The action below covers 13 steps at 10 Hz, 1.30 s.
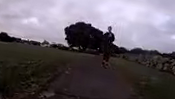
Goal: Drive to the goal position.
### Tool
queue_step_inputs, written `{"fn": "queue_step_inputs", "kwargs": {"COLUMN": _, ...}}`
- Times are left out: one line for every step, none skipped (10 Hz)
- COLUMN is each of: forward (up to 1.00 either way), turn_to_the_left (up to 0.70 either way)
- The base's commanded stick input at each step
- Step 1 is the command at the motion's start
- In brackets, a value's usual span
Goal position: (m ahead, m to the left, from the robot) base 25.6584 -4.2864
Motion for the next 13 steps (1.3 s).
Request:
{"fn": "queue_step_inputs", "kwargs": {"forward": 0.5, "turn_to_the_left": 0.0}}
{"fn": "queue_step_inputs", "kwargs": {"forward": 0.5, "turn_to_the_left": 0.0}}
{"fn": "queue_step_inputs", "kwargs": {"forward": 0.5, "turn_to_the_left": 0.0}}
{"fn": "queue_step_inputs", "kwargs": {"forward": 0.5, "turn_to_the_left": 0.0}}
{"fn": "queue_step_inputs", "kwargs": {"forward": 0.5, "turn_to_the_left": 0.0}}
{"fn": "queue_step_inputs", "kwargs": {"forward": 0.5, "turn_to_the_left": 0.0}}
{"fn": "queue_step_inputs", "kwargs": {"forward": 0.5, "turn_to_the_left": 0.0}}
{"fn": "queue_step_inputs", "kwargs": {"forward": 0.5, "turn_to_the_left": 0.0}}
{"fn": "queue_step_inputs", "kwargs": {"forward": 0.5, "turn_to_the_left": 0.0}}
{"fn": "queue_step_inputs", "kwargs": {"forward": 0.5, "turn_to_the_left": 0.0}}
{"fn": "queue_step_inputs", "kwargs": {"forward": 0.5, "turn_to_the_left": 0.0}}
{"fn": "queue_step_inputs", "kwargs": {"forward": 0.5, "turn_to_the_left": 0.0}}
{"fn": "queue_step_inputs", "kwargs": {"forward": 0.5, "turn_to_the_left": 0.0}}
